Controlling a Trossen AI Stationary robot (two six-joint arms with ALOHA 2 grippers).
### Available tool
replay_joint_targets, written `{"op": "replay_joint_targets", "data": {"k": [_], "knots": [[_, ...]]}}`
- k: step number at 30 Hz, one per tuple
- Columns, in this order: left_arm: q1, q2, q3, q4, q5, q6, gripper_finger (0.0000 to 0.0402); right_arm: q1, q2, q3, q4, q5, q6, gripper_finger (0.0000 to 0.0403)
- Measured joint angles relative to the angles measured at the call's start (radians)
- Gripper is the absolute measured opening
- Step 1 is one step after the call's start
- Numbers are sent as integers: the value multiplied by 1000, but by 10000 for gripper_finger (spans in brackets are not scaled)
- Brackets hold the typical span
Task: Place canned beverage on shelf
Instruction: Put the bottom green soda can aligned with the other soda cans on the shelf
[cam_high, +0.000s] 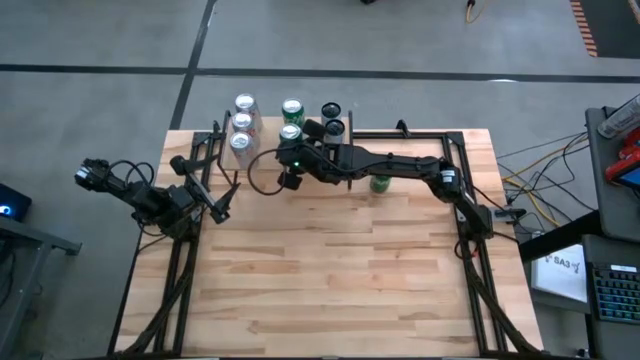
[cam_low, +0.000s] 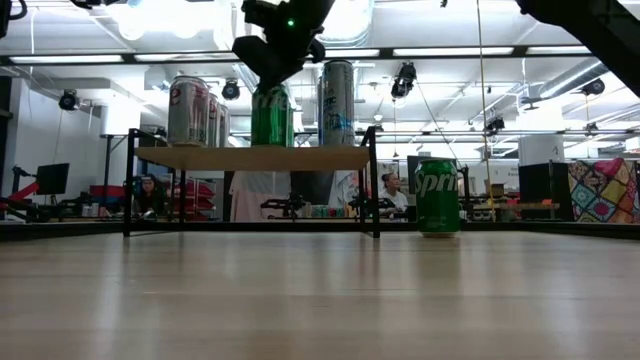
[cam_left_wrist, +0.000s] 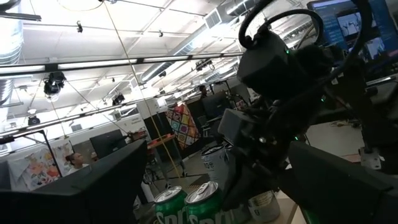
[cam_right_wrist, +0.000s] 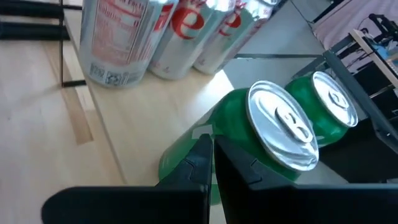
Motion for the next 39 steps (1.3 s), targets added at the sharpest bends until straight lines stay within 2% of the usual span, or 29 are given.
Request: {"op": "replay_joint_targets", "data": {"k": [7, 12, 39], "knots": [[0, 0, 0, 0, -1, 0, 375, 1, 0, 0, 49, -5, 27, 9], [0, 0, 0, -1, -5, 3, 375, 1, 0, 0, 103, -80, 37, 9], [0, 0, 0, -1, -35, 34, 375, -60, 0, -5, 141, -80, -64, 9]]}}
